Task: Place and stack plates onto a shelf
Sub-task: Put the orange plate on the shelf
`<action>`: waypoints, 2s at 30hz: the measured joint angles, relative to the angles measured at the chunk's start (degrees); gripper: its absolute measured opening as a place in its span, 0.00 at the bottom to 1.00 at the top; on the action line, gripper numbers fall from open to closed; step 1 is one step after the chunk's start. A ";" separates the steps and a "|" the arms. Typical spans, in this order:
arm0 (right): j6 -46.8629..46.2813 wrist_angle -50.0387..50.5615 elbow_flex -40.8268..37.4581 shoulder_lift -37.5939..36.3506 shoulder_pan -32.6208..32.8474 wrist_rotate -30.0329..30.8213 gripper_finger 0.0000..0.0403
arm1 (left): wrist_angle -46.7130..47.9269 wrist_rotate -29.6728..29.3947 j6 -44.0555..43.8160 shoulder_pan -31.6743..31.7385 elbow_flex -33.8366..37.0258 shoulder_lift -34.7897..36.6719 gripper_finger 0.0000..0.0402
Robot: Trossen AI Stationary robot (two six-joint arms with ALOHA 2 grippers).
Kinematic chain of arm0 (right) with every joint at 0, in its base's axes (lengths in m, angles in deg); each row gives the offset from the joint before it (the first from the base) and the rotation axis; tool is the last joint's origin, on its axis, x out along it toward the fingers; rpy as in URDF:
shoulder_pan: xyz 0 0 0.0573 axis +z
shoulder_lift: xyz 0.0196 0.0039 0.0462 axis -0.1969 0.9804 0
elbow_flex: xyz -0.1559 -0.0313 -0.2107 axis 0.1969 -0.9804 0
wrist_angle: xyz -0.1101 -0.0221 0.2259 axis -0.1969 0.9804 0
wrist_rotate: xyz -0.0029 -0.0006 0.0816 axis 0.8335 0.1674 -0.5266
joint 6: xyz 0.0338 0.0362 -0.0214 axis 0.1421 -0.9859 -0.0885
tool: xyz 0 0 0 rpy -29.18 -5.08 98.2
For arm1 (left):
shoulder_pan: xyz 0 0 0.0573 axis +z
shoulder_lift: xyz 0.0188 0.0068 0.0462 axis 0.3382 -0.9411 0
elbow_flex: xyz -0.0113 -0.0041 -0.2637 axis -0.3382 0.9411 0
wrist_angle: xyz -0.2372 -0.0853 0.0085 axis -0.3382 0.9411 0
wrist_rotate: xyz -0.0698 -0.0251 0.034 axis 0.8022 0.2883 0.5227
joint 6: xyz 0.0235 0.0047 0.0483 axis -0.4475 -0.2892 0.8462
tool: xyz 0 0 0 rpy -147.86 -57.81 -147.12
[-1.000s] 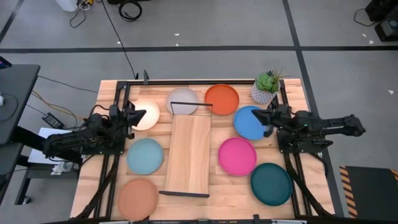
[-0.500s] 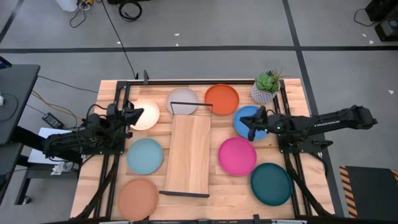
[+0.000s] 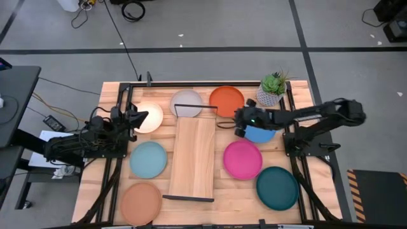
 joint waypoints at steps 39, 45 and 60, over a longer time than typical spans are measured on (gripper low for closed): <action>20.27 16.81 20.77 7.40 -1.22 9.75 0.06 | 27.71 4.00 -9.88 0.00 -8.52 -0.02 0.03; 20.44 19.72 29.59 3.41 2.74 1.20 0.06 | 27.69 2.92 -9.94 0.00 -8.52 -0.02 0.03; 32.54 13.84 30.43 13.71 29.86 7.30 0.07 | 27.94 5.11 -11.15 0.00 -8.52 -0.02 0.03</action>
